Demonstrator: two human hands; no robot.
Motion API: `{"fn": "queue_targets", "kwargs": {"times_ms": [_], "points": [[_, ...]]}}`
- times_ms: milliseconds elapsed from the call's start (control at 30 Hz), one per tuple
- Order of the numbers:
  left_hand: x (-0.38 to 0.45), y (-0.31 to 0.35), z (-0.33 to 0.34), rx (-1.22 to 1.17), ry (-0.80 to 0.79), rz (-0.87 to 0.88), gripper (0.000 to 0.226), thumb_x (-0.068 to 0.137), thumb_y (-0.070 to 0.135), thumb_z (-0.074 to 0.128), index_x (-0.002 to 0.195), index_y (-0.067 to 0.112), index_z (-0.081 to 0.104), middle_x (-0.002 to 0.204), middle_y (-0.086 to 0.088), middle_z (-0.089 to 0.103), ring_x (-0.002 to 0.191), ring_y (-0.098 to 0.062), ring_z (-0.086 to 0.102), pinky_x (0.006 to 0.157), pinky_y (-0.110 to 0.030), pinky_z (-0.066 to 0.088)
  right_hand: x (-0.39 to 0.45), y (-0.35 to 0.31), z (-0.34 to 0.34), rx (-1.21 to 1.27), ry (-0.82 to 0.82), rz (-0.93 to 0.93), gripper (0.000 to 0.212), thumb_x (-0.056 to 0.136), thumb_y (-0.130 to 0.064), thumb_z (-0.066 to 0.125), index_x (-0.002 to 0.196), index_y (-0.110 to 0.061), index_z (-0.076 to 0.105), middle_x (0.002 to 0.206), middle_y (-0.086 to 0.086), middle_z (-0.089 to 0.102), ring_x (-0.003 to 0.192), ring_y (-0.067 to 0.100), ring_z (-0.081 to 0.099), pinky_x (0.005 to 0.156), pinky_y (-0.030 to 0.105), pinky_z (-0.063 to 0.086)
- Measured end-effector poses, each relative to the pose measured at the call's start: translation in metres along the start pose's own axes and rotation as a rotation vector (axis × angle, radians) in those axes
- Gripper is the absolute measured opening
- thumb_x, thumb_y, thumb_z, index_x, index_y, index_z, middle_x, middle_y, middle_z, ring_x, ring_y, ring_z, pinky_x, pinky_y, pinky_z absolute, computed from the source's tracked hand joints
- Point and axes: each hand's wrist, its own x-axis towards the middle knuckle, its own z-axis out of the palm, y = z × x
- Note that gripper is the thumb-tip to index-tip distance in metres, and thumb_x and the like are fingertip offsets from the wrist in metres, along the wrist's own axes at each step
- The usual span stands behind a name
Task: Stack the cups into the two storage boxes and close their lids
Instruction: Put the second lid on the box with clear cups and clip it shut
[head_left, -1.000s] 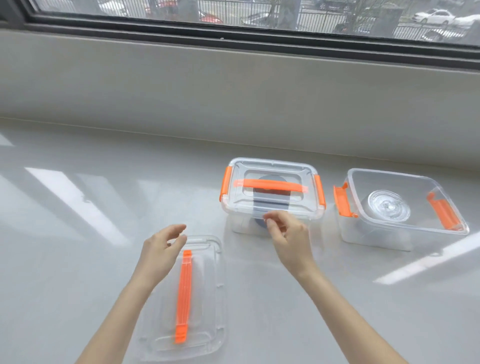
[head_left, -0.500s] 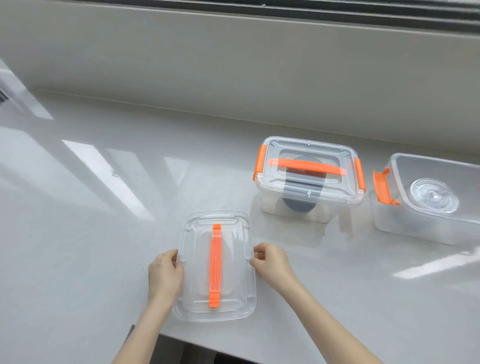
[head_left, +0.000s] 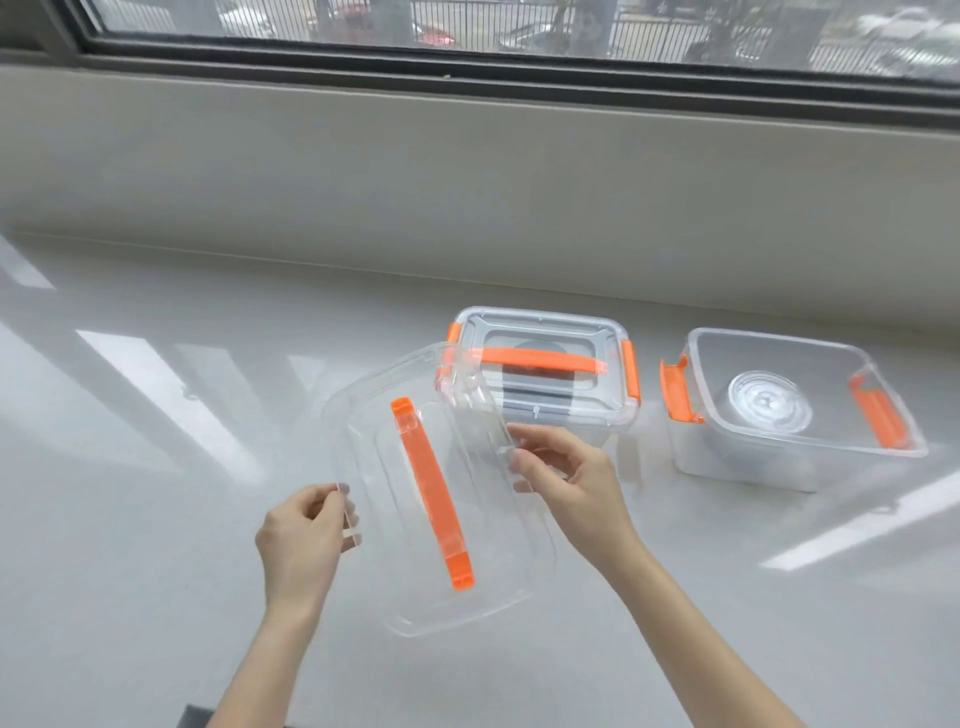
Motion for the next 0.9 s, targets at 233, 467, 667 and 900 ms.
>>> {"fn": "queue_targets", "kwargs": {"times_ms": [233, 467, 667, 900], "points": [[-0.025, 0.044, 0.092, -0.090, -0.171, 0.074, 0.024, 0.084, -0.001, 0.041, 0.084, 0.004, 0.065, 0.067, -0.010, 0.061, 0.065, -0.021, 0.063, 0.048, -0.017, 0.056, 0.014, -0.038, -0.091, 0.224, 0.055, -0.012, 0.027, 0.088, -0.005, 0.054, 0.097, -0.026, 0.068, 0.069, -0.003, 0.075, 0.065, 0.013, 0.065, 0.061, 0.024, 0.058], [-0.060, 0.089, 0.190, -0.184, -0.613, -0.112, 0.027, 0.093, 0.025, 0.035, 0.093, 0.009, 0.057, 0.088, -0.020, 0.065, 0.074, -0.025, 0.064, 0.067, -0.037, 0.052, 0.008, -0.072, -0.189, 0.059, 0.081, -0.125, 0.021, 0.084, -0.007, 0.060, 0.097, -0.021, 0.068, 0.070, -0.007, 0.075, 0.065, 0.007, 0.062, 0.061, 0.015, 0.052], [-0.056, 0.125, 0.254, -0.468, -0.940, -0.394, 0.059, 0.088, 0.056, 0.028, 0.119, 0.009, 0.045, 0.102, -0.026, 0.062, 0.099, -0.035, 0.062, 0.080, -0.041, 0.050, -0.004, -0.098, -0.244, -0.253, 0.047, -0.160, 0.024, 0.079, -0.011, 0.067, 0.098, -0.026, 0.069, 0.092, -0.005, 0.073, 0.079, 0.011, 0.067, 0.079, 0.022, 0.052], [-0.049, 0.138, 0.303, -0.730, -0.830, -0.288, 0.032, 0.089, 0.013, 0.027, 0.085, 0.005, 0.057, 0.085, -0.008, 0.059, 0.078, -0.020, 0.057, 0.069, -0.027, 0.051, -0.005, -0.050, -0.276, -0.702, -0.031, -0.212, 0.032, 0.080, -0.005, 0.065, 0.106, -0.023, 0.068, 0.095, -0.028, 0.054, 0.095, -0.009, 0.050, 0.082, 0.004, 0.035]]}}
